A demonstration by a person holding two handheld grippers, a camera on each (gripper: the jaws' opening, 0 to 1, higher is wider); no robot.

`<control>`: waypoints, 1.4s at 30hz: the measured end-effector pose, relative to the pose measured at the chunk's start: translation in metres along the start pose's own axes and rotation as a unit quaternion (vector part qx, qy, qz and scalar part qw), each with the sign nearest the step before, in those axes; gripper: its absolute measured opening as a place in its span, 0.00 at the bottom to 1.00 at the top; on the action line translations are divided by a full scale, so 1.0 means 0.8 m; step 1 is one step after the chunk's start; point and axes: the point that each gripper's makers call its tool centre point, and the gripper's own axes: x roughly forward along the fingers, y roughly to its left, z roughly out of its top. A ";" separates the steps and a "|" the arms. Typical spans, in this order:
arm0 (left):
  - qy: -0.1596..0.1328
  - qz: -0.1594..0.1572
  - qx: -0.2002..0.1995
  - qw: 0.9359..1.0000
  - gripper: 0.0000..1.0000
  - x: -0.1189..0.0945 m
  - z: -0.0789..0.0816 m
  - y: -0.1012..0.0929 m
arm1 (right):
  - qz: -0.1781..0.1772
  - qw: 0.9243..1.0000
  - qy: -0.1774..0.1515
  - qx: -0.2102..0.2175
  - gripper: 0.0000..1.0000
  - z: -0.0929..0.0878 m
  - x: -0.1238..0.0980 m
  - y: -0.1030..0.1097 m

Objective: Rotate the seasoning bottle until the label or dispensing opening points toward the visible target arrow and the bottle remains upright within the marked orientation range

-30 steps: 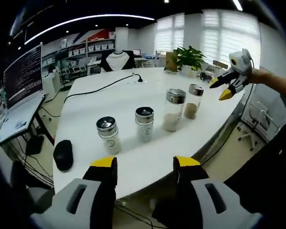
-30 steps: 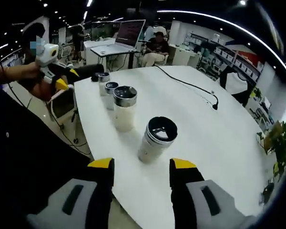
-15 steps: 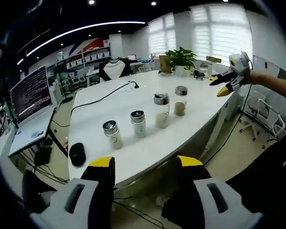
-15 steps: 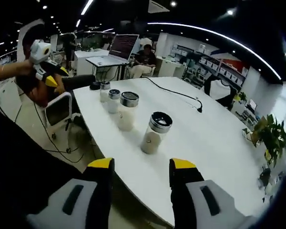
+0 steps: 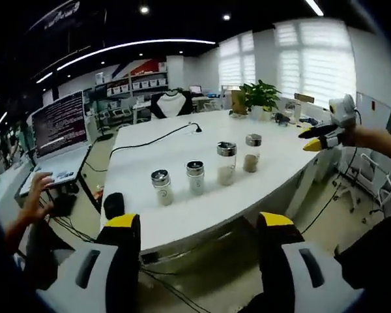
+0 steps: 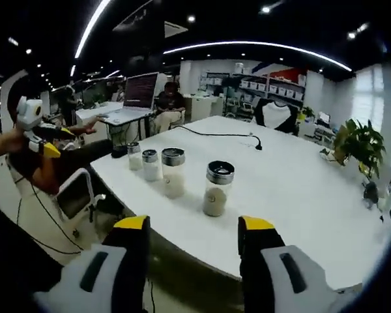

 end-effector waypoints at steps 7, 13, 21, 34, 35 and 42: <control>-0.003 -0.010 0.013 1.000 0.89 -0.010 -0.008 -0.008 | 0.009 1.000 0.007 0.005 0.65 -0.031 -0.015 0.018; 0.000 -0.009 0.021 1.000 0.90 -0.011 -0.005 -0.014 | 0.009 1.000 0.000 0.004 0.64 -0.032 -0.025 0.022; 0.013 -0.011 0.041 0.999 0.87 0.002 -0.005 -0.018 | 0.011 1.000 -0.003 0.004 0.63 -0.029 -0.034 0.022; 0.027 -0.072 0.151 0.985 0.80 0.158 0.063 0.023 | 0.034 0.997 0.052 -0.045 0.61 -0.007 -0.022 0.022; 0.028 -0.078 0.156 0.984 0.80 0.171 0.066 0.023 | 0.033 0.997 0.050 -0.045 0.61 -0.003 -0.019 0.020; 0.027 -0.098 0.150 0.984 0.72 0.235 0.084 0.025 | 0.020 0.998 0.044 -0.032 0.60 0.020 0.010 -0.002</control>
